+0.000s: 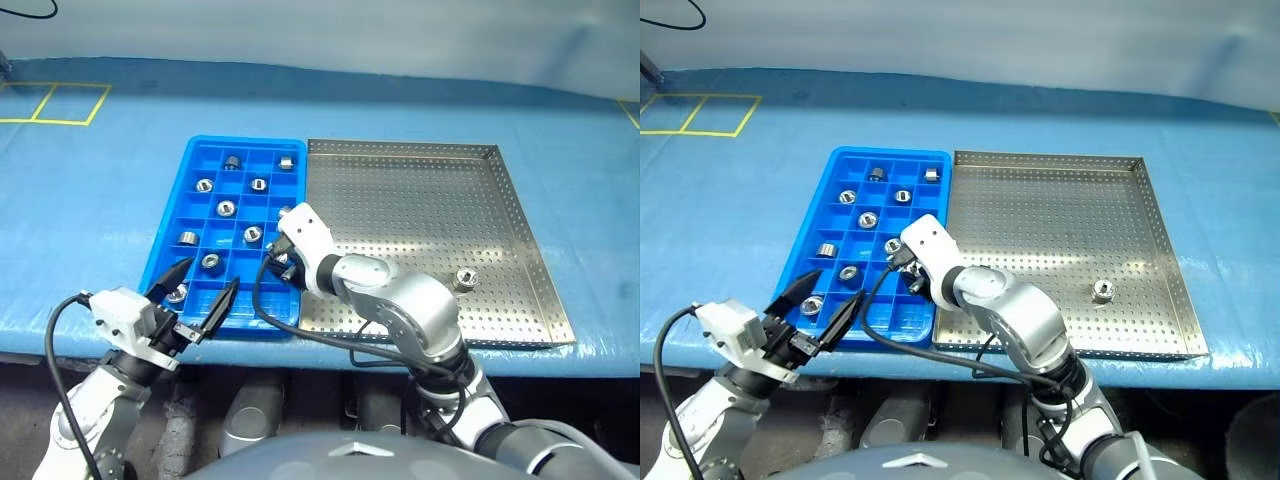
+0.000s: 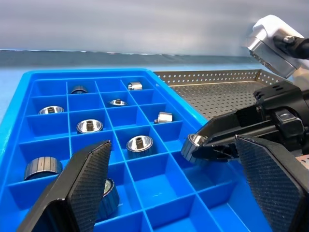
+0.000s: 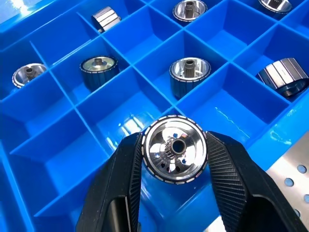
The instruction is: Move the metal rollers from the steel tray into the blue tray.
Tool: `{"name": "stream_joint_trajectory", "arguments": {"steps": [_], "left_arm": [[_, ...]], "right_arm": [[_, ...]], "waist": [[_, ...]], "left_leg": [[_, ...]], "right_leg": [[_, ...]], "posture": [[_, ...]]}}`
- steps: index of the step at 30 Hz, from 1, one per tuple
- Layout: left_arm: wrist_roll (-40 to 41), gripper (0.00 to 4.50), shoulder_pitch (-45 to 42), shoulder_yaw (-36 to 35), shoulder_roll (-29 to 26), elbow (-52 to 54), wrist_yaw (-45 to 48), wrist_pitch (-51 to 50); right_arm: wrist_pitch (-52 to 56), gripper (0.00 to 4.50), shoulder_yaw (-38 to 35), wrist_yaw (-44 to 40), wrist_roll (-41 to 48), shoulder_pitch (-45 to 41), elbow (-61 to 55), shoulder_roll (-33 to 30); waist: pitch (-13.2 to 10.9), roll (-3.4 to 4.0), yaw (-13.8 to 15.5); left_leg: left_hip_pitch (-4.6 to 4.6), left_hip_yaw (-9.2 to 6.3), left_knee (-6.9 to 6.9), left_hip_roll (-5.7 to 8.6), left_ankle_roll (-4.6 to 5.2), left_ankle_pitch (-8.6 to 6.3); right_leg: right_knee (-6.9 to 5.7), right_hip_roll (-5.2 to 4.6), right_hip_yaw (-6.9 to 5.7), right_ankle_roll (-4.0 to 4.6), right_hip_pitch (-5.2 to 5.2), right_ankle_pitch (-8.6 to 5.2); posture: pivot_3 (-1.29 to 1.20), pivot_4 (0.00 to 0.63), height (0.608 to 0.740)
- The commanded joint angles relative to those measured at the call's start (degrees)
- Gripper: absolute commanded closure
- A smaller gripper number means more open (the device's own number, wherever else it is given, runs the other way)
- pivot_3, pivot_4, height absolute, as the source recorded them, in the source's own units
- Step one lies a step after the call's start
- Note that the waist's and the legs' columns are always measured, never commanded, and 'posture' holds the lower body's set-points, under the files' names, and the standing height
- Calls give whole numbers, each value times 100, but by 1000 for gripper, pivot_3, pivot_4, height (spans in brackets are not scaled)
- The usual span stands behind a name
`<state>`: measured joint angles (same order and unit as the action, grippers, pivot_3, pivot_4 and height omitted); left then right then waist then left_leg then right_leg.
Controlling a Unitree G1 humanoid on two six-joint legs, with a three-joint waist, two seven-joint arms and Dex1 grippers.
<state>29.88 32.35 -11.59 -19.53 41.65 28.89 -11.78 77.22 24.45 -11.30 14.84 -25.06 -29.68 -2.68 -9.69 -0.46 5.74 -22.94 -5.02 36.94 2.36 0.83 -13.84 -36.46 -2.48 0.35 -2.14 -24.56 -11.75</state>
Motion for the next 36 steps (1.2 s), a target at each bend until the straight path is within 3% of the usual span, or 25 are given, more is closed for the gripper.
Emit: {"name": "stream_joint_trajectory", "arguments": {"steps": [1, 4, 11, 19, 26, 36], "left_arm": [[62, 0, -89, 28, -97, 122, 60, 9], [77, 0, -281, 94, -198, 21, 118, -74], [43, 0, -1099, 304, -479, -443, 324, -300], [-561, 0, -2849, 1049, -446, -1688, 432, -273], [-786, 0, -3604, 1784, -103, -2320, 821, -71], [-667, 0, -3638, 1790, -43, -2396, 1077, -115]], "right_arm": [[181, 2107, 70, -7, 84, 109, -242, -83], [44, 1186, -123, 185, -69, 149, -409, -127], [-98, 1186, -1534, 695, -389, 494, -958, -216], [-292, 1186, -2886, 1287, -1143, 1649, -1399, -870], [-575, 1186, -3293, 1430, -1251, 2234, -1506, -476], [-884, 1186, -3212, 1376, -1179, 2270, -1608, -160]], "waist": [[0, 0, -10], [0, 0, -22], [0, 0, -116], [4, 7, -445], [4, 9, -960], [4, 9, -1169]], "left_leg": [[1, 0, 1, 0, 0, 0], [2, 0, 2, 0, 0, 0], [1, 4, 11, 2, 0, 0], [-1, 12, 10, 5, 2, 0], [18, 52, 10, -4, 11, -5], [26, 62, 30, -7, 15, -3]], "right_leg": [[1, 0, 0, 0, 0, 0], [1, 0, 0, -1, 1, 0], [3, 0, -1, -5, 3, 3], [0, -1, 6, -8, 8, 8], [-14, 5, 47, -46, 5, 30], [-36, 9, 59, -54, 7, 33]], "posture": [[268, 150, 740], [222, 150, 740], [110, 150, 740], [-79, 150, 740], [-173, 150, 740], [-183, 150, 740]]}}
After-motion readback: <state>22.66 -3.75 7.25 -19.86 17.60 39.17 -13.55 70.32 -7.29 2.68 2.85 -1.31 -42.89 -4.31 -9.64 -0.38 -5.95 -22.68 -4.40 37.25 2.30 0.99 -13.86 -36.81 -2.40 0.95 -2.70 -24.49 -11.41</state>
